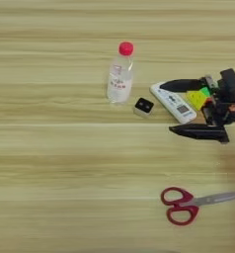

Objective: Move the objects on the table

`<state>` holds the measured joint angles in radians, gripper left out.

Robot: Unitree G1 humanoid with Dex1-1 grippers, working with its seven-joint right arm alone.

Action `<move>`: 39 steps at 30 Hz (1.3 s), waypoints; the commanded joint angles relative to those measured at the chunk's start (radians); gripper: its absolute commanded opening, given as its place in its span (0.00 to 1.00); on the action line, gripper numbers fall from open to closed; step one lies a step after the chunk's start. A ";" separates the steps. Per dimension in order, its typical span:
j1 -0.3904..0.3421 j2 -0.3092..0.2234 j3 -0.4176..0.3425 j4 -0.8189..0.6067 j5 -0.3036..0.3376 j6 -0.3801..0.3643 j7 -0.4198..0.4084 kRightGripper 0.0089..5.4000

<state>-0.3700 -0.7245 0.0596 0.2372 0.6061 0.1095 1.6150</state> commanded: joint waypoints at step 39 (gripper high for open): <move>0.192 -0.228 0.261 -0.190 -0.508 -0.264 -0.090 1.00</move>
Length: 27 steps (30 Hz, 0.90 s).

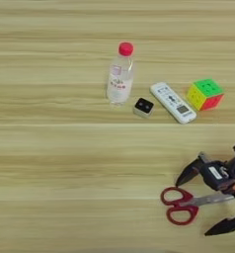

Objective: Move the objects on the table

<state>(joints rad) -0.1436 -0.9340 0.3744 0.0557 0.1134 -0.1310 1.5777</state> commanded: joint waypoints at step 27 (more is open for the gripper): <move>-0.026 0.058 -0.019 0.131 -0.145 -0.129 -0.145 0.93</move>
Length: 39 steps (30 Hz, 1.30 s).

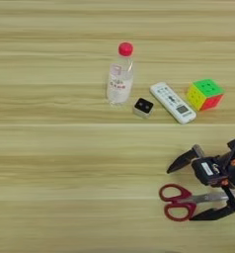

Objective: Move the objects on the table

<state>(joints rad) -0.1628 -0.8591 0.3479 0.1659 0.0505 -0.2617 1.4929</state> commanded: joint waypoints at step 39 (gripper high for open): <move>-0.081 0.057 0.051 0.207 -0.207 -0.006 -0.164 0.38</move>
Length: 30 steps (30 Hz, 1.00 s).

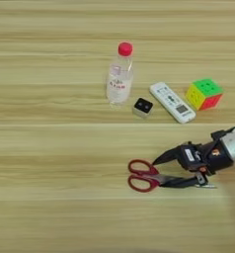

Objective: Move the objects on the table

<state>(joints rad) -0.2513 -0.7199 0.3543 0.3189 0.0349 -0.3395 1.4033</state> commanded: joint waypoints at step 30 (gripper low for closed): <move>-0.117 -0.003 0.081 0.196 -0.249 0.054 -0.263 0.19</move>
<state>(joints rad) -0.4119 -0.6895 0.3914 0.4758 -0.1219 -0.3368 1.1375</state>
